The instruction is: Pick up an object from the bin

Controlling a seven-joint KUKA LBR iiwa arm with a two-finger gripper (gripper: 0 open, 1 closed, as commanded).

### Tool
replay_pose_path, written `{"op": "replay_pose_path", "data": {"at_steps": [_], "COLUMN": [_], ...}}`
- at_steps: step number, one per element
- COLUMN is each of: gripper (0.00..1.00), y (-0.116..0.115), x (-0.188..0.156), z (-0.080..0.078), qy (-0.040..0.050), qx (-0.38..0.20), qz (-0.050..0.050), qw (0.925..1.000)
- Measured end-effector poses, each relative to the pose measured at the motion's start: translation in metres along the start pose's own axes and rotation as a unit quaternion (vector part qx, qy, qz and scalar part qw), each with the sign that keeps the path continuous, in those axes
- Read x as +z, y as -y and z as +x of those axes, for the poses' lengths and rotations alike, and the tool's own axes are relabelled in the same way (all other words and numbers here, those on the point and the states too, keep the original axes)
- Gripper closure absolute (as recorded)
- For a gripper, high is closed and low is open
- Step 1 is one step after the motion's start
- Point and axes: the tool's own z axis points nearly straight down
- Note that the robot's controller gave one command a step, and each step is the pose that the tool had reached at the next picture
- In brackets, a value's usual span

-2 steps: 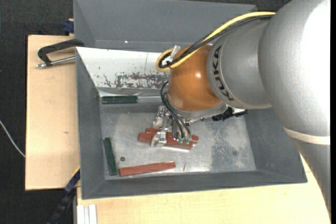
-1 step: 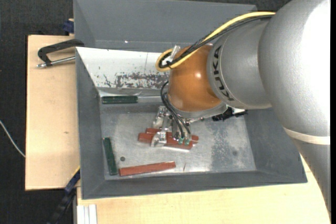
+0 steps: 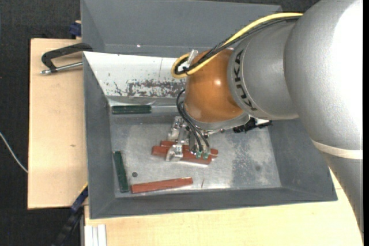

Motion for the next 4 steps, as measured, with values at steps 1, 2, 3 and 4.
{"op": "replay_pose_path", "data": {"at_steps": [1, 2, 3, 4], "gripper": [1.00, 1.00, 1.00, 1.00], "y": [0.000, 0.000, -0.001, -0.001], "x": [-0.007, -0.025, -0.038, -0.046], "z": [0.001, 0.001, -0.001, -0.001], "qy": [-0.0018, -0.0013, 0.0020, 0.0025], "qx": [0.000, 0.000, 0.000, 0.000], "qz": [0.001, 0.000, -0.001, -0.001], "qw": [1.0000, 1.0000, 1.0000, 1.0000]}}
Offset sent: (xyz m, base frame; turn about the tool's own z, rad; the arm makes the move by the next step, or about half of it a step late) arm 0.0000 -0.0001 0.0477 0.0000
